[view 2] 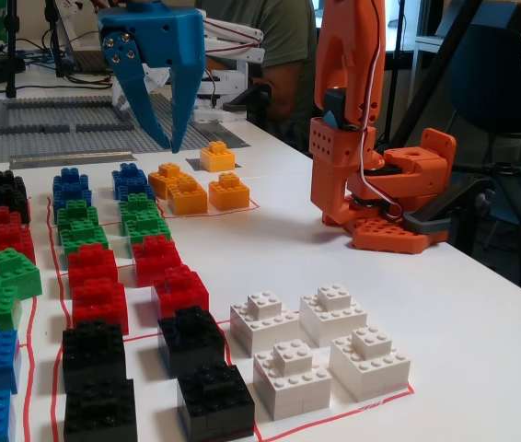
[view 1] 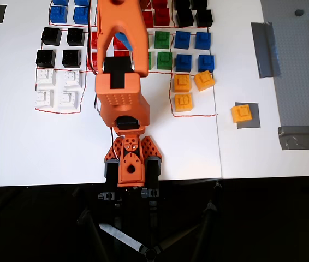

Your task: Grab the block and put it in the grey marker

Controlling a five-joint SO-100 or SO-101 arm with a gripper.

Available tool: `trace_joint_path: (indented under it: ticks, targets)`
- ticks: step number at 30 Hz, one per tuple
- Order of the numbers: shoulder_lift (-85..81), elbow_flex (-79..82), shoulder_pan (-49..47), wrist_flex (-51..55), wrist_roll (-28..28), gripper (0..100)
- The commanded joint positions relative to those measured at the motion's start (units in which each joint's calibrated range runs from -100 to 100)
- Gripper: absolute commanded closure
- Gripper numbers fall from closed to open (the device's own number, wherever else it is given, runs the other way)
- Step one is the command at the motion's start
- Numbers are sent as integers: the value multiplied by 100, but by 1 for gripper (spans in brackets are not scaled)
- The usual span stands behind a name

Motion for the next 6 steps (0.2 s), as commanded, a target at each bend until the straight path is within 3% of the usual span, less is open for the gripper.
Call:
trace_joint_path:
  ticks: [1,6]
  targets:
    - [-598,-353,-51,54,-63,100]
    - [-598,-335,-68,54,-68,100]
